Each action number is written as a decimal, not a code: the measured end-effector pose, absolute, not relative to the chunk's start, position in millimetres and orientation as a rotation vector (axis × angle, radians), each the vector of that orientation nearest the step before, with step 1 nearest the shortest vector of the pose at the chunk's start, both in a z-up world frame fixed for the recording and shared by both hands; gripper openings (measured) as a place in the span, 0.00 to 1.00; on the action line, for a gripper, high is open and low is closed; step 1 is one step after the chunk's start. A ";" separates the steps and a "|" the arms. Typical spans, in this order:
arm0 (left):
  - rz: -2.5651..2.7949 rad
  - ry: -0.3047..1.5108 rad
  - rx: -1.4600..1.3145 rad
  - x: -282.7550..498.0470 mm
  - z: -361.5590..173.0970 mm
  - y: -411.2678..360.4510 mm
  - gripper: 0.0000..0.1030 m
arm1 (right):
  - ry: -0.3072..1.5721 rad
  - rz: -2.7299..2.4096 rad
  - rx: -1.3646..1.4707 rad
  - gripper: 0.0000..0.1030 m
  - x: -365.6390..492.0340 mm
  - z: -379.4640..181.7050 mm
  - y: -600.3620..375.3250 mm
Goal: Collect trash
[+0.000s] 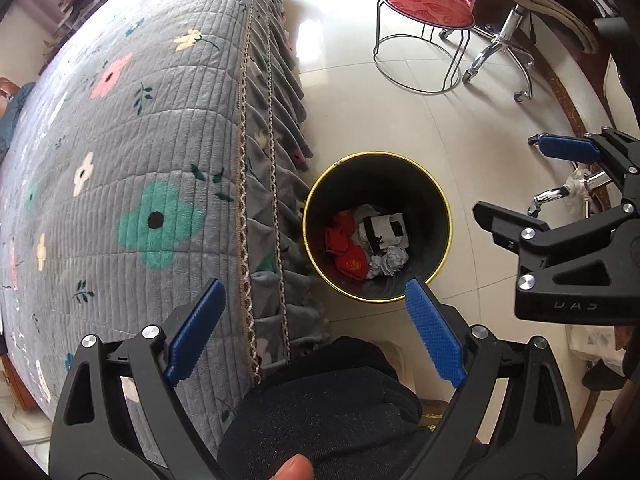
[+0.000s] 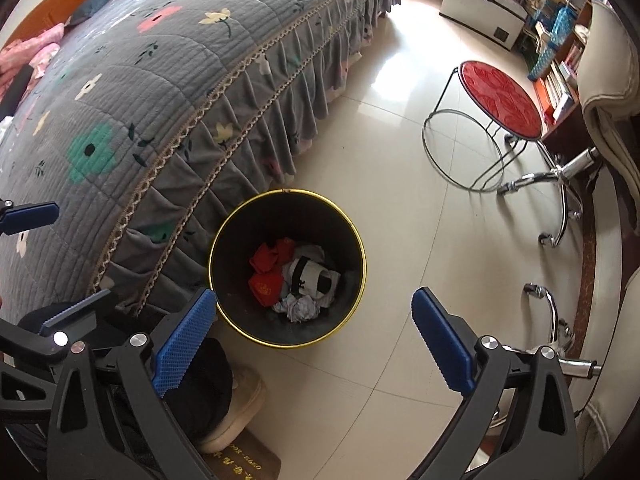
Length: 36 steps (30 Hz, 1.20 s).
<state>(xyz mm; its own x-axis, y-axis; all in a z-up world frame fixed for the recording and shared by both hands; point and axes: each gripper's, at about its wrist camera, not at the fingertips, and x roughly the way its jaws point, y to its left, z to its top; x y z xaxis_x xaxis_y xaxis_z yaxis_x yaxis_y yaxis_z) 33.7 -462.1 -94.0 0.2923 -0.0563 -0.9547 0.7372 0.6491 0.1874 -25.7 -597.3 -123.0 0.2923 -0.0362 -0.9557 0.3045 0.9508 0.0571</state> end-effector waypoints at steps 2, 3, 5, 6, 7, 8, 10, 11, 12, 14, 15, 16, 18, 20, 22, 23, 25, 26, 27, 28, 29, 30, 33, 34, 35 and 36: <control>-0.588 1.164 0.712 32.6 -94.8 -462.5 0.87 | 1.265 -0.225 0.241 0.91 -28.7 -122.3 -596.3; -0.588 1.166 0.711 32.7 -95.0 -462.9 0.87 | 1.267 -0.223 0.236 0.91 -29.0 -121.3 -594.9; -0.587 1.164 0.710 32.7 -95.2 -463.3 0.87 | 1.271 -0.221 0.221 0.91 -31.0 -118.8 -591.8; -0.585 1.164 0.709 32.9 -95.4 -463.5 0.87 | 1.271 -0.224 0.209 0.91 -31.8 -117.2 -590.4; -0.588 1.168 0.705 33.3 -95.6 -463.7 0.87 | 1.270 -0.234 0.192 0.91 -32.9 -115.5 -589.6; -0.590 1.171 0.701 33.2 -95.8 -463.6 0.87 | 1.272 -0.239 0.186 0.91 -33.5 -114.7 -589.2; -0.588 1.171 0.699 32.8 -96.1 -463.8 0.87 | 1.277 -0.244 0.183 0.91 -34.6 -113.6 -589.9; -0.586 1.170 0.702 32.4 -96.6 -464.1 0.87 | 1.277 -0.244 0.188 0.91 -35.2 -113.1 -590.8; -0.585 1.171 0.703 32.0 -96.7 -464.5 0.87 | 1.278 -0.243 0.192 0.91 -35.6 -112.9 -591.5; -0.586 1.180 0.699 32.0 -97.8 -464.6 0.87 | 1.278 -0.246 0.189 0.91 -36.0 -112.4 -591.2; -0.587 1.183 0.698 31.5 -98.1 -464.2 0.87 | 1.278 -0.247 0.184 0.91 -36.2 -112.1 -590.8; -0.589 1.186 0.697 31.4 -98.6 -464.2 0.87 | 1.278 -0.249 0.181 0.91 -36.7 -111.9 -590.8; -0.589 1.190 0.698 31.3 -99.7 -464.3 0.87 | 1.281 -0.249 0.178 0.91 -37.1 -112.3 -590.9; -0.591 1.197 0.698 31.1 -101.7 -464.6 0.87 | 1.284 -0.253 0.176 0.91 -37.4 -112.9 -591.0; -0.595 1.208 0.693 31.9 -102.9 -465.2 0.87 | 1.287 -0.259 0.170 0.91 -38.0 -113.1 -591.4; -0.596 1.215 0.689 32.4 -104.7 -465.6 0.87 | 1.287 -0.260 0.169 0.91 -38.6 -113.3 -591.6; -0.594 1.222 0.690 32.5 -107.6 -466.9 0.87 | 1.288 -0.260 0.171 0.91 -39.6 -113.1 -592.5; -0.595 1.226 0.691 32.4 -109.2 -467.6 0.87 | 1.288 -0.261 0.171 0.91 -39.6 -113.2 -592.3; -0.596 1.230 0.689 32.5 -111.0 -468.5 0.87 | 1.288 -0.261 0.170 0.91 -40.4 -113.0 -592.8; -0.597 1.235 0.688 32.4 -112.5 -468.7 0.87 | 1.288 -0.261 0.167 0.91 -41.2 -112.9 -592.8; -0.599 1.243 0.686 32.5 -114.8 -469.2 0.87 | 1.289 -0.262 0.164 0.91 -41.6 -112.9 -592.9; -0.599 1.247 0.684 32.3 -116.1 -469.8 0.87 | 1.290 -0.263 0.163 0.91 -42.1 -113.0 -593.0; -0.595 1.265 0.674 33.3 -121.8 -470.2 0.87 | 1.291 -0.261 0.168 0.91 -42.9 -113.0 -594.0; -0.593 1.271 0.667 34.0 -123.2 -470.3 0.87 | 1.292 -0.261 0.171 0.91 -42.8 -113.5 -594.5; -0.590 1.278 0.657 35.1 -124.5 -470.1 0.87 | 1.293 -0.262 0.172 0.91 -42.5 -113.8 -594.5; -0.586 1.286 0.646 36.1 -126.6 -469.9 0.87 | 1.294 -0.262 0.174 0.91 -42.5 -114.4 -594.9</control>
<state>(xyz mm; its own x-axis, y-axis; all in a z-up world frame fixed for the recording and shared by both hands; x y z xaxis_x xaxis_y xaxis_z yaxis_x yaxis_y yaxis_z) 36.1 -469.9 -126.6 0.1866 -0.0388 -0.9817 0.7155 0.6901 0.1088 -42.5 -594.9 -114.4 0.2494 -0.0946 -0.9638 0.2881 0.9574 -0.0194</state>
